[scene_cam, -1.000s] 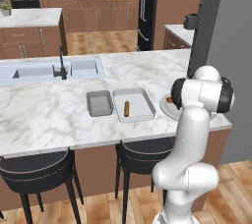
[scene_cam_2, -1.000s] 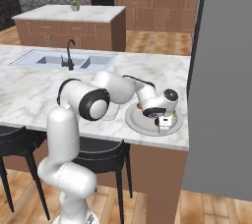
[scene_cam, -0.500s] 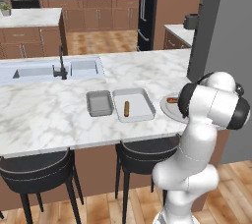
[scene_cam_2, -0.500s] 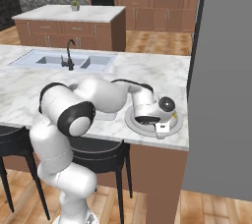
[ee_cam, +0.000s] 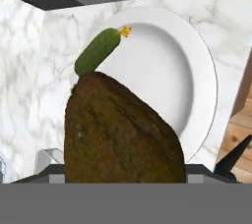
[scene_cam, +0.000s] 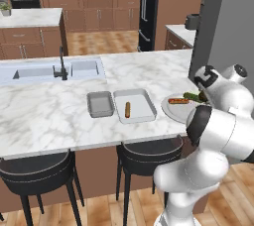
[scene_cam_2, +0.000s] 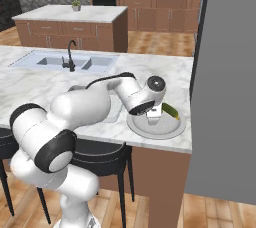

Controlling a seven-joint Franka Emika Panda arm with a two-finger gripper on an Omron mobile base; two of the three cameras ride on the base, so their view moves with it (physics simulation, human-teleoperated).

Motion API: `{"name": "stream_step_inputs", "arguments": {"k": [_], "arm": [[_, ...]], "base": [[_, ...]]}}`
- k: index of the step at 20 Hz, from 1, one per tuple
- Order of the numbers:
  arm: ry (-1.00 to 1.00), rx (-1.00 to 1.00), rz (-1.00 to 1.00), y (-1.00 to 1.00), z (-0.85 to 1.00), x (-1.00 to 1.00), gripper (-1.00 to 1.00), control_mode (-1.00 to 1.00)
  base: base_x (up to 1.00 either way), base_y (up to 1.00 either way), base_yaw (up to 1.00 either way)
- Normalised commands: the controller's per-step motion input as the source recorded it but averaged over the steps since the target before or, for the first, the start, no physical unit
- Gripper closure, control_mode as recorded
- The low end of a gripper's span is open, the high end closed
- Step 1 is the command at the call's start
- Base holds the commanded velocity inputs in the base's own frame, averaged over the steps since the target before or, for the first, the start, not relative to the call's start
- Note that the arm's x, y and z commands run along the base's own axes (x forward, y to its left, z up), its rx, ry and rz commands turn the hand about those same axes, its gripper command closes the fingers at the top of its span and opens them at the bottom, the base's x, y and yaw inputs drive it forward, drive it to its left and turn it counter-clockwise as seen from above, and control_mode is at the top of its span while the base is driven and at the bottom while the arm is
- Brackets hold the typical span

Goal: Place one cooked food and one vegetable from the large plate to each tupperware container.

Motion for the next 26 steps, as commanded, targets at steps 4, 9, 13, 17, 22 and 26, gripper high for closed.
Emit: {"name": "stream_step_inputs", "arguments": {"k": [4,9,13,17,22,26], "arm": [[-0.03,-0.05,0.1,0.99,0.74,-0.02,1.0,-1.0],[0.03,-0.05,0.18,1.0,0.29,0.17,1.0,-1.0],[0.03,-0.13,0.25,0.98,0.0,0.11,1.0,-1.0],[0.16,-0.22,0.15,1.0,0.0,0.45,1.0,-1.0],[0.21,-0.17,0.05,0.53,-0.23,0.46,1.0,-1.0],[0.2,-0.07,0.11,0.28,-0.35,0.46,1.0,-1.0]], "base": [[0.0,0.0,0.0],[0.0,0.0,0.0],[0.0,0.0,0.0],[0.0,0.0,0.0],[0.0,0.0,0.0],[0.0,0.0,0.0]]}}
